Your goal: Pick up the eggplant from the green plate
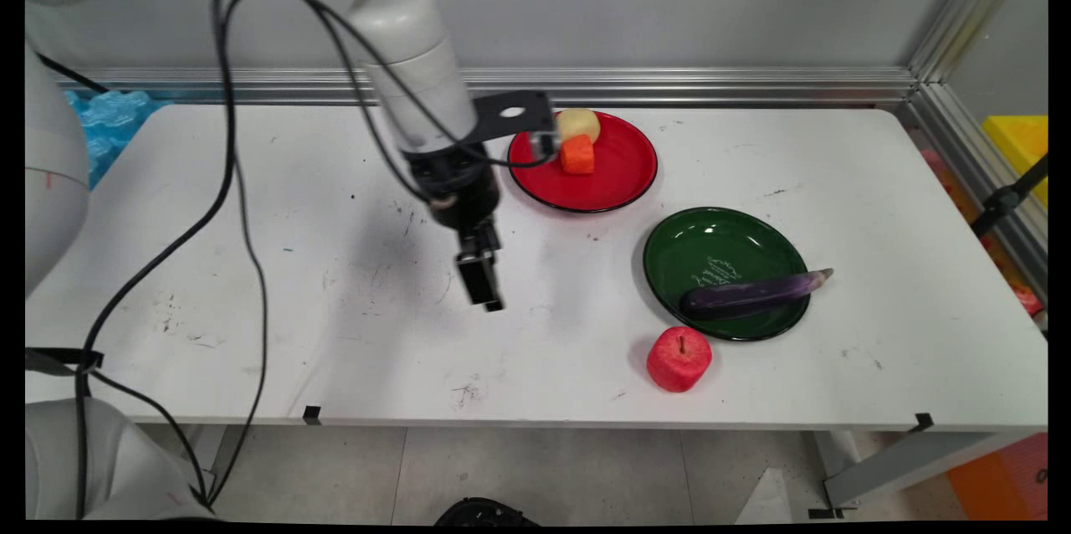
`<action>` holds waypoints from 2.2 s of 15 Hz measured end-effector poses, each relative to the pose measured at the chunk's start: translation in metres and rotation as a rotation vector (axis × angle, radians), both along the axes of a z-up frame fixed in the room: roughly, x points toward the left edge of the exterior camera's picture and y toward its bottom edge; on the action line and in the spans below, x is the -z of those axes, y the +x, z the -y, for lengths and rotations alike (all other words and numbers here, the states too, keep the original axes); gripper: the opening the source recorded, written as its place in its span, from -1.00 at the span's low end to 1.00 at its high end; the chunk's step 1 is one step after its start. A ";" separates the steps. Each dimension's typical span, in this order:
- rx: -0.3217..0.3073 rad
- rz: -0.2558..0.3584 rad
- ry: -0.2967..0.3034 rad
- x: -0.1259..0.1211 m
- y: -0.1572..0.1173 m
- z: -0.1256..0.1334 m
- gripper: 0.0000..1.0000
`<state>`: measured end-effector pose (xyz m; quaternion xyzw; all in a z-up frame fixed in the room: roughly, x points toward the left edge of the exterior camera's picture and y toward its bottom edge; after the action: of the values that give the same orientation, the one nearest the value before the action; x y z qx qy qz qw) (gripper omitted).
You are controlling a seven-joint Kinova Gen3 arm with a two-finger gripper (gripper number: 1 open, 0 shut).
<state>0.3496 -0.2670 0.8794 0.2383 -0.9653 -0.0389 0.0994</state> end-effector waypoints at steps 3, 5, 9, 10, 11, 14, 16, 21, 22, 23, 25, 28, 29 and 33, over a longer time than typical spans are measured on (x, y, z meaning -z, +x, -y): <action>-0.001 -0.050 -0.050 -0.001 -0.033 0.020 1.00; -0.006 -0.078 -0.076 -0.001 -0.052 0.030 1.00; -0.028 -0.152 -0.131 0.005 -0.097 0.050 1.00; -0.032 -0.170 -0.142 0.008 -0.108 0.054 1.00; -0.035 -0.185 -0.152 0.012 -0.118 0.057 1.00; -0.038 -0.221 -0.174 0.025 -0.144 0.064 1.00; -0.039 -0.237 -0.186 0.036 -0.156 0.068 1.00; -0.044 -0.260 -0.204 0.063 -0.173 0.077 1.00; -0.044 -0.263 -0.204 0.069 -0.175 0.078 1.00; -0.043 -0.266 -0.204 0.073 -0.176 0.079 1.00; -0.041 -0.268 -0.205 0.081 -0.178 0.080 1.00; -0.039 -0.271 -0.207 0.090 -0.179 0.082 1.00; -0.039 -0.272 -0.208 0.094 -0.180 0.083 1.00; -0.034 -0.277 -0.211 0.106 -0.182 0.085 1.00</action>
<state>0.1671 -0.3519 0.7737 0.2352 -0.9370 0.0317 0.2564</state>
